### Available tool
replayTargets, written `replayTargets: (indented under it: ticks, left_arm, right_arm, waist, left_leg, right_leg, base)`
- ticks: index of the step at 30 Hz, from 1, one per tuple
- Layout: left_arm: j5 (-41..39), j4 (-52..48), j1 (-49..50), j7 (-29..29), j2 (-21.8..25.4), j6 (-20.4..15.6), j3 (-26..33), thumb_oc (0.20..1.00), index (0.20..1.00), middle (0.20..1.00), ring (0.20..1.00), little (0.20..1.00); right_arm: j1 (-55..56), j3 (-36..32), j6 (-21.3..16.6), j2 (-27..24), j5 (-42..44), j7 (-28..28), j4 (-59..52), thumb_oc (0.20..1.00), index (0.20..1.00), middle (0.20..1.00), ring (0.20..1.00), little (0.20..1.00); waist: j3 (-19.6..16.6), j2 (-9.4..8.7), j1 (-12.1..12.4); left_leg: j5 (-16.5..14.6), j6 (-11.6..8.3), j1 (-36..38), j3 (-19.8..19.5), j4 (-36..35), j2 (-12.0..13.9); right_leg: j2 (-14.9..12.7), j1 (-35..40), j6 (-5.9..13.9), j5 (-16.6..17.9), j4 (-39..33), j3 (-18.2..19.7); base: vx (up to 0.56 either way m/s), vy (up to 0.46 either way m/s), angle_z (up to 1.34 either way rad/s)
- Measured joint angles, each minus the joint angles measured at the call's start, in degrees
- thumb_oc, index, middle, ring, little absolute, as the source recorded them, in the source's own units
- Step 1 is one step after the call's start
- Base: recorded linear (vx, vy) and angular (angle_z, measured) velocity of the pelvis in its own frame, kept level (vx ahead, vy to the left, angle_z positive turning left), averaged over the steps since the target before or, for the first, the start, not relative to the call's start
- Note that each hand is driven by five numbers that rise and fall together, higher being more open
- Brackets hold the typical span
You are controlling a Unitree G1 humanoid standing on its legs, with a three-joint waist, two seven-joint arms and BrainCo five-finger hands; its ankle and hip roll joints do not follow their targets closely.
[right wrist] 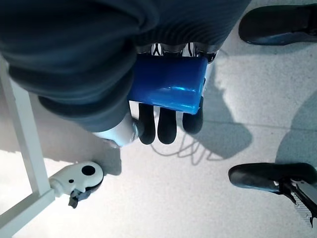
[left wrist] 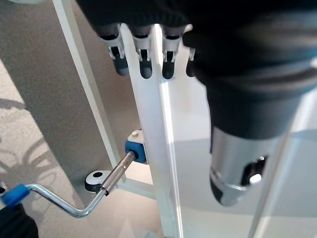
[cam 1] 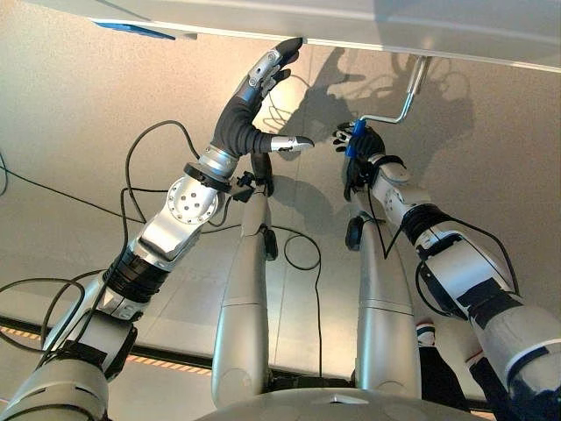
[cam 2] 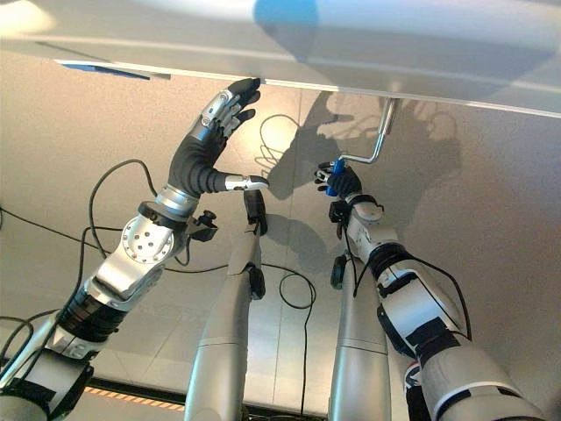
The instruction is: Raise the hospital bed
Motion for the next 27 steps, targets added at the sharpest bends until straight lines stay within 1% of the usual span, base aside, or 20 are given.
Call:
replayTargets:
  ticks: [8, 17, 22, 27]
  left_arm:
    - [0.0, 0.0, 0.1, 0.0, -0.3, 0.0, 0.0, 1.0, 1.0, 1.0, 1.0, 1.0]
    - [0.0, 0.0, 0.1, -0.2, -0.3, 0.0, 0.0, 1.0, 1.0, 1.0, 1.0, 1.0]
    - [-1.3, 0.0, 0.2, -0.9, -0.3, -0.1, -0.2, 1.0, 1.0, 1.0, 1.0, 1.0]
    - [-2.4, -0.1, 0.4, -1.7, 0.2, -0.2, -0.7, 1.0, 1.0, 1.0, 1.0, 1.0]
  right_arm:
    - [0.0, -0.3, 0.0, 0.2, 0.2, -0.2, 0.0, 0.2, 0.2, 0.2, 0.2, 0.2]
    - [0.6, -2.6, 0.0, -0.2, 0.8, -0.6, 0.7, 0.2, 0.2, 0.2, 0.2, 0.2]
    - [0.6, -4.6, 0.0, -2.8, 0.8, -1.2, 2.7, 0.2, 0.2, 0.2, 0.2, 0.2]
    - [-0.2, -7.0, 0.0, -7.8, -1.1, -1.6, 7.2, 0.2, 0.2, 0.2, 0.2, 0.2]
  waist:
    - [0.0, 0.03, 0.0]
    - [0.0, 0.06, -0.1]
    - [0.0, 0.12, 1.1]
    - [0.0, 0.18, 1.3]
  left_leg:
    - [0.0, 0.0, 0.0, 0.0, 0.0, 0.0]
    - [0.0, 0.0, 0.1, 0.3, 0.0, 0.1]
    - [0.0, 0.05, 0.1, 0.5, -0.2, 0.0]
    - [0.4, 0.33, 0.0, 1.3, -1.3, -0.4]
  right_leg:
    - [0.0, 0.0, 0.0, 0.0, 0.0, 0.0]
    - [0.1, -0.2, 0.01, 0.0, 0.0, 0.4]
    - [0.1, -0.8, 0.09, 0.0, 0.4, 1.2]
    - [0.0, -2.0, 0.24, 0.1, 0.7, 1.7]
  base:
    - [0.0, 0.0, 0.0]
    - [0.0, 0.0, 0.0]
    - [0.0, -0.042, -0.02]
    - [0.0, -0.033, -0.01]
